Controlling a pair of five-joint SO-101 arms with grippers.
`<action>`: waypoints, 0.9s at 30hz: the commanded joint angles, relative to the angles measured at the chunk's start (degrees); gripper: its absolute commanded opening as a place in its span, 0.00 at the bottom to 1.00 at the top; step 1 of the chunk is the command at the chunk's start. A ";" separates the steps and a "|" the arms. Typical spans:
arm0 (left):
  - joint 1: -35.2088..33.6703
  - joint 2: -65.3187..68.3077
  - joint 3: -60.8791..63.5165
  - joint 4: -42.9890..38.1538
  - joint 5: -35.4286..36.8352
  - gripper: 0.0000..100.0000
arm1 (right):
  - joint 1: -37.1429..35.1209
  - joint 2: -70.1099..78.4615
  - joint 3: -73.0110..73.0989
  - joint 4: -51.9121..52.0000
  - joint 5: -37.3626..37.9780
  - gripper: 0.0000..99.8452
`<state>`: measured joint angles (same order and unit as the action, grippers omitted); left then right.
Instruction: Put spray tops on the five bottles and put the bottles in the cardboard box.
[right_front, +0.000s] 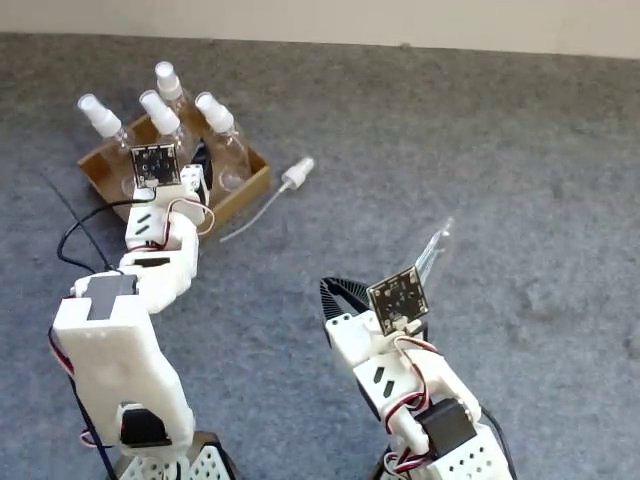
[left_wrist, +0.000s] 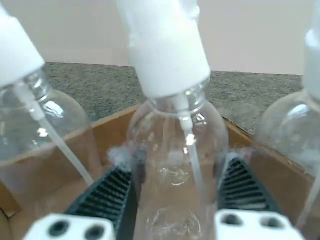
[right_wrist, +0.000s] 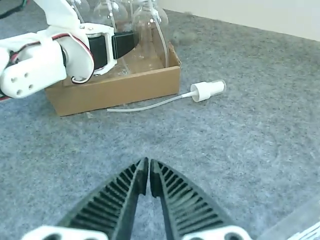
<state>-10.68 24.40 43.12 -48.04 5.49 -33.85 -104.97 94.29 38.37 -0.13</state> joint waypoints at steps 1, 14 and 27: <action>-0.31 -0.40 -2.86 -1.41 0.18 0.03 | 0.66 -0.57 -0.40 -0.57 -0.18 0.01; -0.48 -0.84 -2.42 -1.41 0.18 0.03 | 0.66 -0.57 -0.40 -0.57 -0.18 0.01; -1.80 -0.84 -2.33 -1.41 0.18 0.03 | 0.66 -0.57 -0.40 -0.57 -0.09 0.01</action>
<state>-11.21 24.40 43.12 -48.04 5.58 -33.85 -104.97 94.29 38.37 -0.13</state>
